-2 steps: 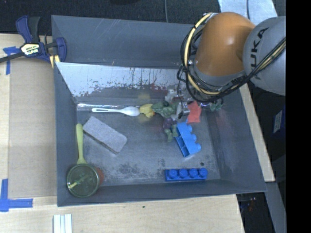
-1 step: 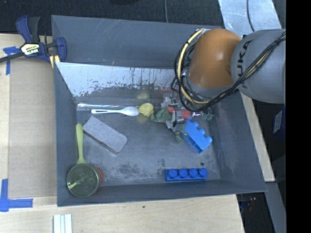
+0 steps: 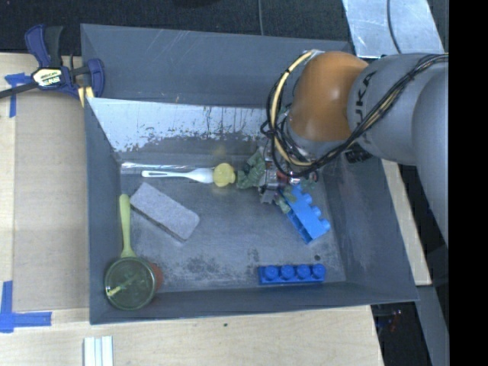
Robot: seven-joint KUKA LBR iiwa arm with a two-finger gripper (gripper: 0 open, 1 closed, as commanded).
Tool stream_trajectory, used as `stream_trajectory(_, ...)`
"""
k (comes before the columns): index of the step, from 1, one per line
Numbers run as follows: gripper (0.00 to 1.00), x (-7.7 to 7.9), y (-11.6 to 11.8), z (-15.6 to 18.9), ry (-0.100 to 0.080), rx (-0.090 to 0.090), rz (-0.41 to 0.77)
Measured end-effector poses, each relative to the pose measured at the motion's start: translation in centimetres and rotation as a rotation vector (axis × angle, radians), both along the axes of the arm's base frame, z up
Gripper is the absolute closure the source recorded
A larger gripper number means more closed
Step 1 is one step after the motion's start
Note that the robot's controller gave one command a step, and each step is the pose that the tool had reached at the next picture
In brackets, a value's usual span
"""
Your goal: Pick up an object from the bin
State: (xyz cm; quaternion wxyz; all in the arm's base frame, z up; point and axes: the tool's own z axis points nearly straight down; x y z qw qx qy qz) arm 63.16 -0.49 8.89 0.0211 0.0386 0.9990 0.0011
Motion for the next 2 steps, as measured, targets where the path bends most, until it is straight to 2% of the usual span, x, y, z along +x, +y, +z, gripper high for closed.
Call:
stream_trajectory(1, 1.00, -0.8, -0.1, 6.0, 0.013, 0.000, 0.062)
stream_trajectory(2, 1.00, -0.7, -0.2, 12.7, 0.008, 0.000, 0.064)
